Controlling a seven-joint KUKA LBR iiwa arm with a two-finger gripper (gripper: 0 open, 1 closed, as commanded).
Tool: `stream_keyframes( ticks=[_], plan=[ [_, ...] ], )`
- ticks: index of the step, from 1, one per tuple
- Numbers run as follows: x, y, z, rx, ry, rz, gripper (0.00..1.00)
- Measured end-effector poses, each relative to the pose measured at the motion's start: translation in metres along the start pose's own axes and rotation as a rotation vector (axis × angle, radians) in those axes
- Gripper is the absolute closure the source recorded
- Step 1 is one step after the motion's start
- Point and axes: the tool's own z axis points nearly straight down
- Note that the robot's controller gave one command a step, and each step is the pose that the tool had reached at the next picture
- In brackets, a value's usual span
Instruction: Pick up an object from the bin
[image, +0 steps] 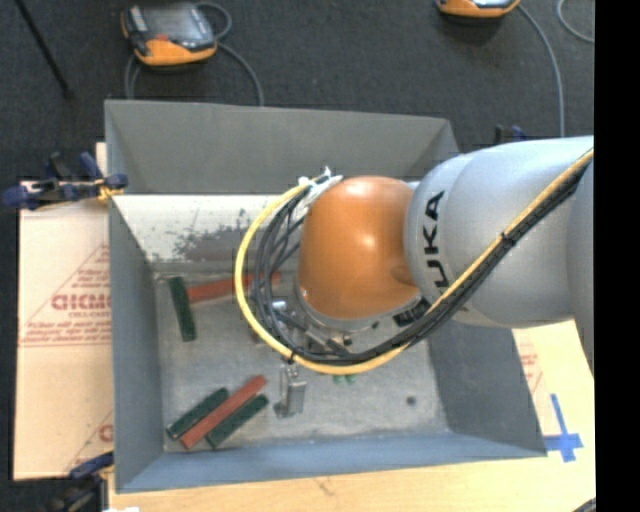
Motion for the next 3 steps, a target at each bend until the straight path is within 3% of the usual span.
stream_keyframes(
  ticks=[1,2,3],
  plan=[
    [0.000,0.000,0.000,0.000,0.000,0.000,0.00],
    [0.004,0.024,0.126,-0.001,0.009,-0.256,0.00],
    [-0.003,0.009,0.130,-0.001,0.007,-0.084,1.00]
  ],
)
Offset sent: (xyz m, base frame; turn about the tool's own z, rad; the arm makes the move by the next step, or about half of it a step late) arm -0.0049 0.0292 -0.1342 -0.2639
